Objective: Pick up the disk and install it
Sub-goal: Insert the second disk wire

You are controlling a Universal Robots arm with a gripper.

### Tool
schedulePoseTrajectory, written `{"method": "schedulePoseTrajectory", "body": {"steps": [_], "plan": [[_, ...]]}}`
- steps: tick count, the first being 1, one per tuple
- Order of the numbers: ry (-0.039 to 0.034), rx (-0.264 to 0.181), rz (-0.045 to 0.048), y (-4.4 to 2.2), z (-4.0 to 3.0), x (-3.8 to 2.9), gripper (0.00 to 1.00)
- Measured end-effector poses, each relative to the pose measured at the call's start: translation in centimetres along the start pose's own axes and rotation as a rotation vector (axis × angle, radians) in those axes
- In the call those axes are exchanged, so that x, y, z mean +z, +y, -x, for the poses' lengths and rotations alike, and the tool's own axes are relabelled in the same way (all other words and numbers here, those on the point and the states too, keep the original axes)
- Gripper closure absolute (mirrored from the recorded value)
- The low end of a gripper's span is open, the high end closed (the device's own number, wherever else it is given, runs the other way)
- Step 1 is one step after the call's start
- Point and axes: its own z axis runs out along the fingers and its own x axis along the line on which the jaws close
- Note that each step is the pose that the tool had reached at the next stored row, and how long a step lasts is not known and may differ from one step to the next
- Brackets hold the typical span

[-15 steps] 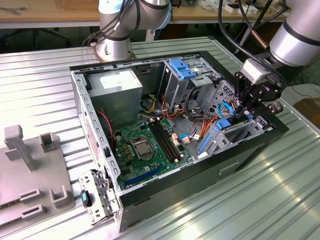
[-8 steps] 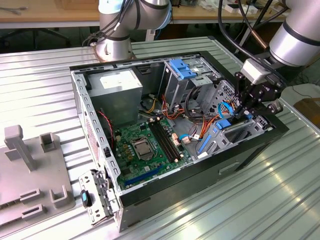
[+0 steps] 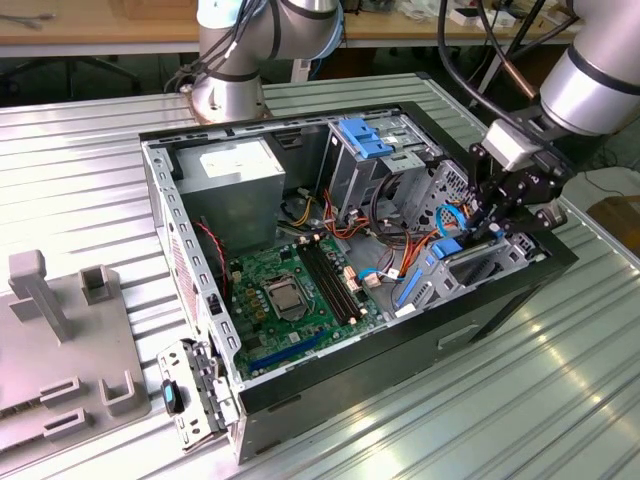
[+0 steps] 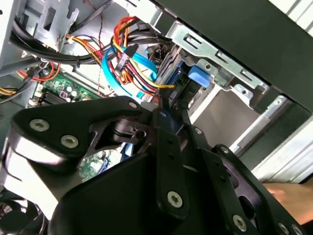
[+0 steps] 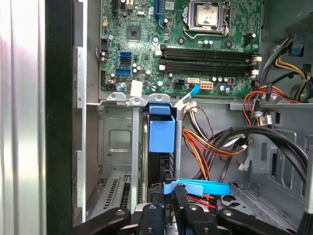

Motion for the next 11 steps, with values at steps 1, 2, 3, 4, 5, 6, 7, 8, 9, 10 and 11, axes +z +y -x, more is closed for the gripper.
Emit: {"method": "schedulePoseTrajectory", "body": {"steps": [1, 2, 3, 4, 5, 6, 7, 8, 9, 10, 11], "plan": [[-0.0002, 0.0, -0.0008, -0.02, 0.01, -0.2, 0.77], [0.0, 0.0, -0.0017, -0.03, 0.02, -0.43, 0.77], [0.0002, 0.0, -0.0024, -0.04, 0.03, -0.61, 0.77], [0.0002, 0.0, -0.0029, -0.05, 0.04, -0.77, 0.77], [0.0002, 0.0, -0.0031, -0.06, 0.04, -0.88, 0.77], [-0.0002, 0.0, -0.0034, -0.06, 0.04, -0.88, 0.77], [-0.0001, 0.0, -0.0033, -0.06, 0.05, -0.89, 0.78], [0.0002, 0.0, -0.0033, -0.06, 0.05, -0.92, 0.85], [0.0001, 0.0, -0.0033, -0.06, 0.05, -0.92, 0.89], [0.0001, 0.0, -0.0033, -0.06, 0.05, -0.93, 0.89], [0.0001, 0.0, -0.0033, -0.06, 0.05, -0.94, 0.89]]}}
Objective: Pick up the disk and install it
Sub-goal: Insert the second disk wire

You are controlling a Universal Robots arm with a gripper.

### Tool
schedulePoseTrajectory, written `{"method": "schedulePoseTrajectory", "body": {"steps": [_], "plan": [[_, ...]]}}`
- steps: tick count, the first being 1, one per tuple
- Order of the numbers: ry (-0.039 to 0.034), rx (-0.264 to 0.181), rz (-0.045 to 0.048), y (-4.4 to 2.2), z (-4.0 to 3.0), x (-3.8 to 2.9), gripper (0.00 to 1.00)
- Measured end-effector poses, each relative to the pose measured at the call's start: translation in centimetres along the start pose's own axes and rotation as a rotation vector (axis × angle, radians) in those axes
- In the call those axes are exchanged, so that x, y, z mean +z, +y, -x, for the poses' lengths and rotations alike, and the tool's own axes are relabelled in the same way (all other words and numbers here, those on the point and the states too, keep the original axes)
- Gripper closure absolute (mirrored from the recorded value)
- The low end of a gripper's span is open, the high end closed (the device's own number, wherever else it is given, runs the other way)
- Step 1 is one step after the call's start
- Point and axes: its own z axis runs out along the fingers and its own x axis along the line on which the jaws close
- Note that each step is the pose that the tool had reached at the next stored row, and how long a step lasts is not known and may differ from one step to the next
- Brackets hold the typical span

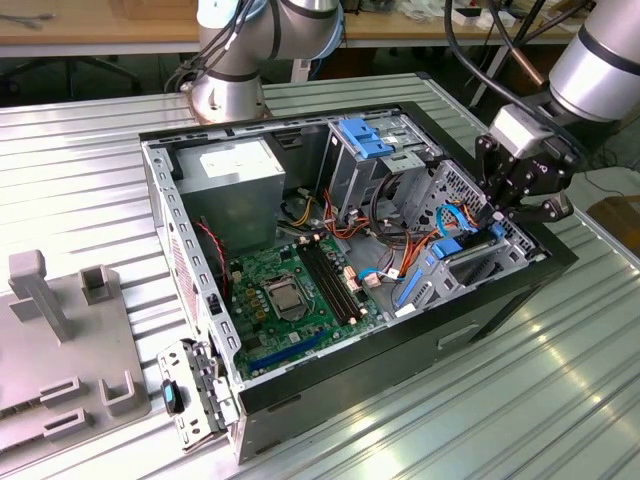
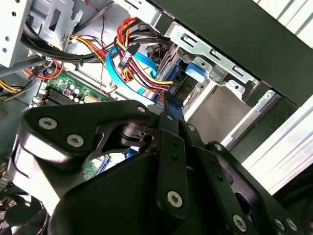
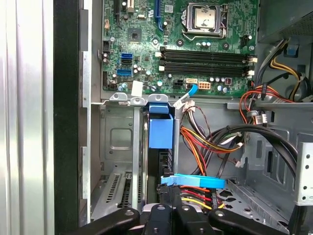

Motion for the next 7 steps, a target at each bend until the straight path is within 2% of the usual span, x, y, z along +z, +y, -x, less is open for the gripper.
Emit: {"method": "schedulePoseTrajectory", "body": {"steps": [7], "plan": [[0.0001, 0.0, 0.0, -0.01, 0.01, -0.07, 0.89]]}}
